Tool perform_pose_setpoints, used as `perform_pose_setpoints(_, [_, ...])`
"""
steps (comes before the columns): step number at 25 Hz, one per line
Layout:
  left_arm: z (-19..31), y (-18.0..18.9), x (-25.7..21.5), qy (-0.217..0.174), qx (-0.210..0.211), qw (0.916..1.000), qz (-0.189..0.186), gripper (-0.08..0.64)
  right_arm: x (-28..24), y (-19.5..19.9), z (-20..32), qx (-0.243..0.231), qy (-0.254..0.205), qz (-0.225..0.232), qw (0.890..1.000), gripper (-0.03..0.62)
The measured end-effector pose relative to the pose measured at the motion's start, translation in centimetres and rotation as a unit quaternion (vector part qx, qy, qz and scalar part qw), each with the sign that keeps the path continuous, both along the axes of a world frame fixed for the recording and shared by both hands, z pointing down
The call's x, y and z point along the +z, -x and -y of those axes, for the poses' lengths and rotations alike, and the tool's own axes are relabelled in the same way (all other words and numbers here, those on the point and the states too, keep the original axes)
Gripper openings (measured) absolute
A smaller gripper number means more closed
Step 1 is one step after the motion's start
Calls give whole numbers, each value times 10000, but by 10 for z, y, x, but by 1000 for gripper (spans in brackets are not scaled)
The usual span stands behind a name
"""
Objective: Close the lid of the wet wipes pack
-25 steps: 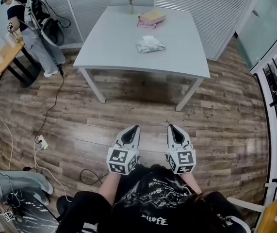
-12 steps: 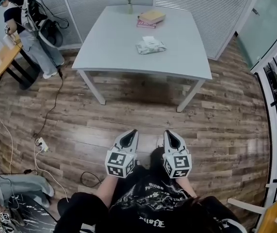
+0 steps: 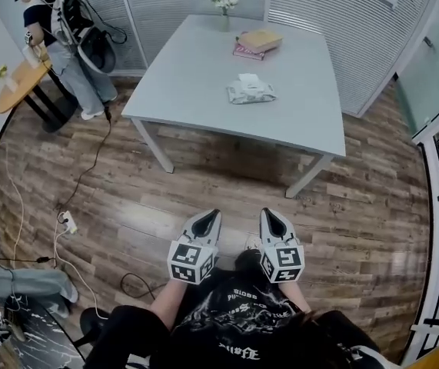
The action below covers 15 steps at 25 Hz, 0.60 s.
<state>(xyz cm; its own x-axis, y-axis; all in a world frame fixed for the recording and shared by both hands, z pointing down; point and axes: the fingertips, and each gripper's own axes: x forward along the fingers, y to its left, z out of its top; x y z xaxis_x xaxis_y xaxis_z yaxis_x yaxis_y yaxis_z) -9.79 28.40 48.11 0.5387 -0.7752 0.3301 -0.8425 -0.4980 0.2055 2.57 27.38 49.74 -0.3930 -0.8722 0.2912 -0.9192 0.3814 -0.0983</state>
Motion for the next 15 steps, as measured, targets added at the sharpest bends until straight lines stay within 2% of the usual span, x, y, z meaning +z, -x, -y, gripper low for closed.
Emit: perform_pose_setpoints(15, [96, -84, -3, -40, -422, 9991, -34, 11, -9, -81, 110, -515, -167, 33, 9985, -2])
